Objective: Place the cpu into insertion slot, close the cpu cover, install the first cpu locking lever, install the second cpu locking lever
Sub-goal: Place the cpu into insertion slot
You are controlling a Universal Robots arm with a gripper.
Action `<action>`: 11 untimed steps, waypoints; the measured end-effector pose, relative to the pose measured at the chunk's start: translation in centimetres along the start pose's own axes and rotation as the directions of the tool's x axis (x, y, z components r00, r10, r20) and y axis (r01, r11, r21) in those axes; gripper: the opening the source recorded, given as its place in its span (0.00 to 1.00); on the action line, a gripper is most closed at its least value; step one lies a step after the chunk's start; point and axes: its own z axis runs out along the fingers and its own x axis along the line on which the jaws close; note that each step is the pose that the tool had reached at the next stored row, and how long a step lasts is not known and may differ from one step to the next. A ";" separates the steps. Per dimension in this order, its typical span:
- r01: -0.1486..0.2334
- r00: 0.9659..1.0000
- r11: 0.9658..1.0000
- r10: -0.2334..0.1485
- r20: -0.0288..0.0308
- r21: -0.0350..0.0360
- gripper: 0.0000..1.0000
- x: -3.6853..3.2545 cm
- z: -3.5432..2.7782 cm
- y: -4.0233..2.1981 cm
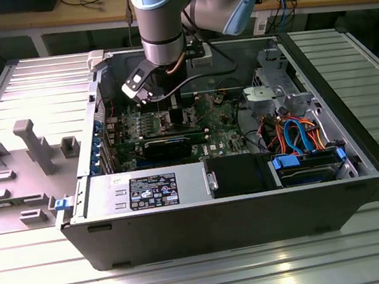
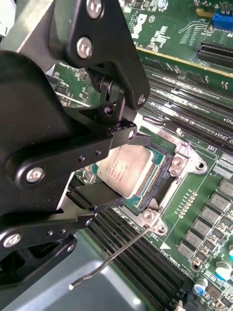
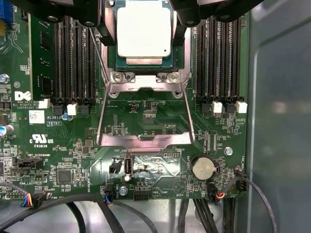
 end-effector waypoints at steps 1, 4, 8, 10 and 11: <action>0.000 1.000 1.000 0.000 0.000 0.000 0.54 0.00 0.12 -0.03; 0.000 1.000 1.000 0.000 0.000 0.000 0.54 -0.01 0.34 -0.09; 0.000 1.000 1.000 0.000 0.000 0.000 0.54 0.04 0.48 -0.14; 0.000 1.000 1.000 0.000 0.000 0.000 0.54 0.06 0.49 -0.16; 0.000 1.000 1.000 0.000 0.000 0.000 0.54 0.06 0.49 -0.16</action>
